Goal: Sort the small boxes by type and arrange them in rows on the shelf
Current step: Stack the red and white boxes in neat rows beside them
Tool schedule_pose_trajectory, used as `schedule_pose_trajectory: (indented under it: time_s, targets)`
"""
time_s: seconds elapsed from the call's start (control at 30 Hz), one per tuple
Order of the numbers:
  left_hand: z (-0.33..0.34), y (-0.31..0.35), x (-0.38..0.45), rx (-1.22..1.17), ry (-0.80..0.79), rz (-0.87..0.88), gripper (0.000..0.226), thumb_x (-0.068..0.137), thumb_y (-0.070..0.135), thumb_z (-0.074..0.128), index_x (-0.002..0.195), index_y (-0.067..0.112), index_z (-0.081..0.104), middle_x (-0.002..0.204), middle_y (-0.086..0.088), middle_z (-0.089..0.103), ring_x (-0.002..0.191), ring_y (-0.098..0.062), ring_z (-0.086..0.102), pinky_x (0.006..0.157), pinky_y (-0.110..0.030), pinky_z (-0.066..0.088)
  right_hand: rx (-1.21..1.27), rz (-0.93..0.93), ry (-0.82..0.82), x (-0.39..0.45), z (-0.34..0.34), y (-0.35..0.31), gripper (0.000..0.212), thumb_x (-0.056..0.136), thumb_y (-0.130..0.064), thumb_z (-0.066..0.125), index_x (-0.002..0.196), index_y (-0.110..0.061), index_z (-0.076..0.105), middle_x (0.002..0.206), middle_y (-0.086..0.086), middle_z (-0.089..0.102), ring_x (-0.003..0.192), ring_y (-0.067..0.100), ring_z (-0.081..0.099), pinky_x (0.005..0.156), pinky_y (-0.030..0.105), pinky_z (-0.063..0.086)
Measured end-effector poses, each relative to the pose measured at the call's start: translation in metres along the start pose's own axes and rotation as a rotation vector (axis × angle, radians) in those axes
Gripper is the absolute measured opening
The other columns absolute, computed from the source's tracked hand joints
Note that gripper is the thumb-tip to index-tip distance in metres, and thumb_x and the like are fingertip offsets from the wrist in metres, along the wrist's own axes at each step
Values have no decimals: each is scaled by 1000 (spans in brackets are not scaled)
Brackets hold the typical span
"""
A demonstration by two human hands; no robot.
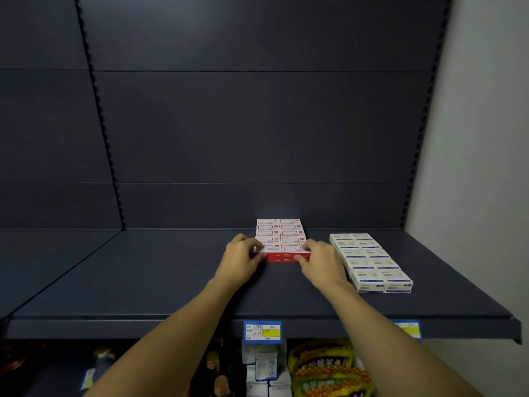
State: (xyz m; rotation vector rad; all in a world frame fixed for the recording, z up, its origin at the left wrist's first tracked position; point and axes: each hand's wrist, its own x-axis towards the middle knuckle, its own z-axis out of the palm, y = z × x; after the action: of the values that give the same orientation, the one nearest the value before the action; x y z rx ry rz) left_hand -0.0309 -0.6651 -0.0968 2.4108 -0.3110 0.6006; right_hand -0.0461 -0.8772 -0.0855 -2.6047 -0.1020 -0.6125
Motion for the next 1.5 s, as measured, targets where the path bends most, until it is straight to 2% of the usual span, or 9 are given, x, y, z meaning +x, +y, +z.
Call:
schedule_pose_trajectory:
  time_s: [0.3, 0.47, 0.57, 0.7, 0.8, 0.93, 1.07, 1.33, 1.5]
  targets:
    - [0, 1, 2, -104, 27, -71, 35, 84, 21, 80, 113, 10, 65, 106, 3, 56, 91, -8, 58, 88, -18, 47, 220, 120, -10, 1, 1, 1, 36, 80, -23, 82, 112, -16, 66, 103, 1, 71, 89, 14, 66, 78, 22, 49]
    - [0, 1, 3, -162, 22, -160, 35, 81, 23, 83, 109, 11, 65, 108, -1, 67, 95, -11, 64, 89, -24, 53, 302, 182, -9, 1, 1, -1, 32, 78, -20, 84, 101, -16, 63, 78, -14, 61, 79, 9, 63, 79, 26, 53]
    - [-2, 4, 1, -172, -1, -196, 36, 82, 22, 81, 111, 12, 62, 106, 2, 68, 93, -8, 63, 80, -17, 48, 335, 213, -16, 2, 0, -2, 34, 76, -19, 85, 98, -17, 59, 77, -14, 60, 82, 11, 65, 78, 26, 52]
    - [-2, 6, 0, -146, -34, -226, 40, 81, 21, 81, 114, 13, 60, 107, 0, 69, 94, -10, 64, 80, -18, 47, 353, 228, -17, 2, -2, -3, 36, 76, -18, 86, 99, -16, 58, 72, -18, 56, 79, 10, 62, 75, 23, 46]
    - [-2, 6, 0, -162, -50, -269, 43, 81, 24, 82, 116, 15, 59, 105, 3, 67, 91, -8, 62, 78, -19, 47, 387, 255, -25, 2, -2, -3, 38, 76, -16, 86, 101, -16, 57, 73, -18, 56, 76, 7, 61, 73, 20, 45]
    - [-3, 5, 0, -178, -61, -286, 44, 81, 24, 82, 118, 15, 59, 112, 1, 69, 91, -7, 60, 78, -20, 46, 429, 300, -26, 3, -1, -1, 40, 78, -16, 84, 108, -15, 59, 88, -7, 65, 85, 14, 67, 74, 22, 48]
    - [-7, 8, -1, -193, -76, -284, 43, 83, 21, 81, 120, 14, 59, 115, -1, 70, 92, -7, 61, 80, -19, 46, 421, 315, -26, 2, -4, -3, 35, 78, -17, 84, 104, -16, 60, 90, -3, 67, 90, 16, 68, 75, 24, 49]
    - [-28, 6, -18, -185, -151, -285, 49, 83, 25, 81, 125, 15, 57, 116, -1, 69, 92, -6, 58, 83, -19, 44, 380, 283, -102, -18, -19, -12, 37, 79, -19, 84, 107, -16, 60, 95, -2, 73, 77, 5, 59, 56, 13, 34]
    - [-44, -3, -32, -181, -211, -277, 56, 76, 35, 86, 123, 22, 59, 107, 7, 72, 98, -7, 64, 81, -20, 46, 356, 260, -146, -29, -26, -11, 45, 69, -28, 90, 106, -20, 66, 83, -6, 72, 83, 8, 66, 70, 24, 48]
